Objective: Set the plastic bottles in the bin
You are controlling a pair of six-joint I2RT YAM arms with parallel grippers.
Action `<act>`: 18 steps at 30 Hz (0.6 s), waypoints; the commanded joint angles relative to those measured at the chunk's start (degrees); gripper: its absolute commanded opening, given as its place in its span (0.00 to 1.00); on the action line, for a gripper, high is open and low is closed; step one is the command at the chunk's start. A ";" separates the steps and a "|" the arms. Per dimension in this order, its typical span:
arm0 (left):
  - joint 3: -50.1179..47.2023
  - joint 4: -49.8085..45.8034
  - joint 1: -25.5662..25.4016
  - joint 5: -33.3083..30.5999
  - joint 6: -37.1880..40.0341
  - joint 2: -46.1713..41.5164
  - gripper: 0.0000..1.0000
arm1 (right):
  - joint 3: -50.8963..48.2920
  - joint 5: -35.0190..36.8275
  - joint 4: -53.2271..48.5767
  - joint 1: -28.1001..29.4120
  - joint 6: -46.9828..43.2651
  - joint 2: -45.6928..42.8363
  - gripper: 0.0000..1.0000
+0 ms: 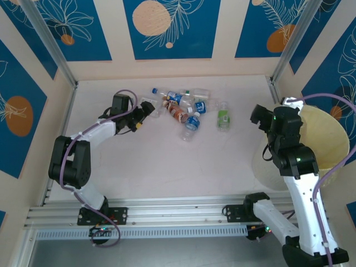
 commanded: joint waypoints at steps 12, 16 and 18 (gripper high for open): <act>-1.45 4.07 0.75 4.38 2.16 -2.47 1.00 | 1.88 -4.03 19.07 23.87 -4.02 20.22 1.00; 1.55 -0.02 -1.94 5.23 9.21 -3.42 1.00 | -1.04 -6.68 22.24 23.96 2.37 24.68 1.00; 2.95 -3.33 -4.25 1.89 12.40 -4.00 1.00 | -2.13 -6.86 22.94 23.96 4.06 27.08 1.00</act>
